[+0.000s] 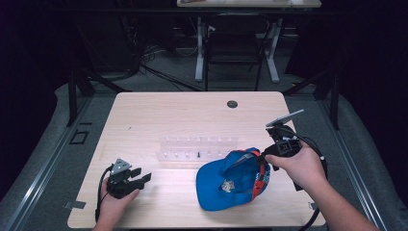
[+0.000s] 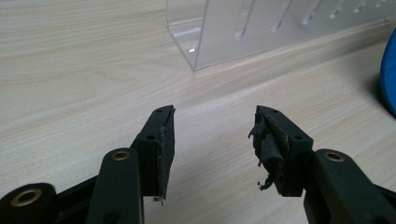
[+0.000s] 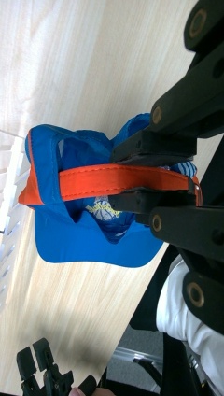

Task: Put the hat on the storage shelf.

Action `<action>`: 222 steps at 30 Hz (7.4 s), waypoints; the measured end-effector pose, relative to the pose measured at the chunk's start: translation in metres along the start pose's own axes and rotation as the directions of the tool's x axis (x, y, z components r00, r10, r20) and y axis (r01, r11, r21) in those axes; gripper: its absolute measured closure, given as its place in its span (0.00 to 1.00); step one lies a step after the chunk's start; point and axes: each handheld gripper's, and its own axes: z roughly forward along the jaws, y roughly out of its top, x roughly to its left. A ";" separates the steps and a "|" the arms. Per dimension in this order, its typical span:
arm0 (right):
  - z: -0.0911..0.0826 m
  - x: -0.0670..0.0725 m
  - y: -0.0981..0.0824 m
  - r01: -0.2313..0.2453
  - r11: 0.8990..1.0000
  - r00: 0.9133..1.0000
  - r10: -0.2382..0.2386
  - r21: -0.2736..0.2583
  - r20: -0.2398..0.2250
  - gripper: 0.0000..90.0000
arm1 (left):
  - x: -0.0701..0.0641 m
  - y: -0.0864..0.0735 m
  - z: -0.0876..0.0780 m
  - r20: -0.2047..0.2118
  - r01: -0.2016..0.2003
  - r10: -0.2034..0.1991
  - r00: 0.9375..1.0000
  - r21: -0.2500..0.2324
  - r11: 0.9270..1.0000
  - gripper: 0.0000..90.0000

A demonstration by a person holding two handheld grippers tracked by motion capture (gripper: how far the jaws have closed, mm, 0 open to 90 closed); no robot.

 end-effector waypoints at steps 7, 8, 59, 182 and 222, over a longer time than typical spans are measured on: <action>-0.010 0.006 0.009 0.005 1.000 1.000 -0.005 0.019 0.025 0.87 | 0.000 0.000 0.000 0.000 0.001 -0.001 1.000 0.001 1.000 0.54; -0.011 0.007 0.010 0.009 1.000 1.000 -0.010 0.025 0.026 0.87 | 0.000 0.000 0.000 -0.002 0.000 0.000 1.000 0.003 1.000 0.54; -0.059 0.012 0.039 -0.162 0.987 0.897 0.146 -0.004 -0.418 0.87 | -0.001 0.001 0.001 0.002 -0.007 0.007 1.000 0.016 1.000 0.54; -0.009 0.068 0.135 -0.289 0.946 0.861 0.190 -0.147 -0.472 0.87 | -0.009 0.005 0.002 0.012 -0.045 0.045 0.999 0.000 0.999 0.55; 0.033 0.050 0.121 -0.290 0.954 0.867 0.229 -0.076 -0.444 0.86 | -0.005 0.004 0.002 0.005 -0.040 0.040 0.999 -0.016 0.999 0.55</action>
